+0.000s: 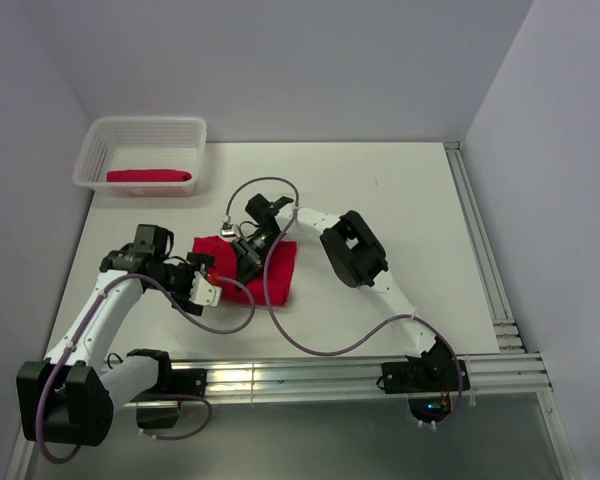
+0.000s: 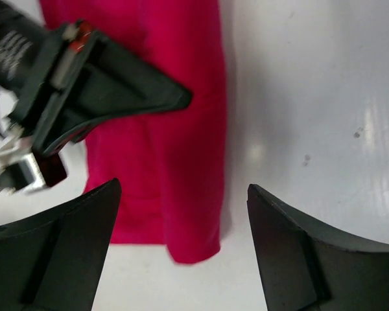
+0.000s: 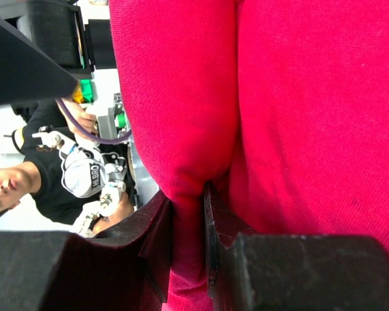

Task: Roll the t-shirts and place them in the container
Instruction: Roll the tshirt

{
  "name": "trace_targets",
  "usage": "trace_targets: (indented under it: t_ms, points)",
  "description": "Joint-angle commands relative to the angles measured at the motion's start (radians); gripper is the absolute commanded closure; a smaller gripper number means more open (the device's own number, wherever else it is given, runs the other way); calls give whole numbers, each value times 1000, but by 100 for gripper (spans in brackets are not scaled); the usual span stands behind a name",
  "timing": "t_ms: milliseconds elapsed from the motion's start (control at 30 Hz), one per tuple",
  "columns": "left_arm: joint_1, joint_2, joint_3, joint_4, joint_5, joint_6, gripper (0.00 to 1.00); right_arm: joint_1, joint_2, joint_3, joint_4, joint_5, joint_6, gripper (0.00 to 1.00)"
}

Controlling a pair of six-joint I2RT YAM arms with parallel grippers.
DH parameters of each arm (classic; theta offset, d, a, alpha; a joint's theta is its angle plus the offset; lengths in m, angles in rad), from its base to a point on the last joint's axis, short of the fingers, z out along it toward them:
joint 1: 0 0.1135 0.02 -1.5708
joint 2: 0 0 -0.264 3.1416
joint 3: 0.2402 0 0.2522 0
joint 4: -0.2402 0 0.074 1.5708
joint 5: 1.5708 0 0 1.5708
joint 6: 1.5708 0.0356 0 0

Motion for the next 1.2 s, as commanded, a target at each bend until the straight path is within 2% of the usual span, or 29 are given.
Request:
trace_targets:
  t_ms: [0, 100, 200, 367, 667, 867, 1167]
  points:
    - [-85, -3, -57, 115, -61, -126, 16, 15, 5, 24, 48, 14, 24, 100]
    - [-107, 7, -72, 134, -69, -128, 19, 16, 3, 19, 73, -6, 39, 100]
    - [-111, -15, -111, 194, -69, -200, 22, 15, 5, 13, 97, -14, 55, 100]
    - [-124, -38, -200, 357, -99, -291, 23, 13, 22, 25, 113, -39, 92, 100]
    - [-205, -15, -238, 508, -162, -415, 21, 15, 20, 13, 145, -48, 119, 100]
    - [-275, -18, -281, 571, -224, -432, 21, 15, 11, -15, 215, -68, 180, 100]
    - [-295, -64, -338, 637, -270, -457, 22, 4, 40, -9, 292, -117, 277, 100]
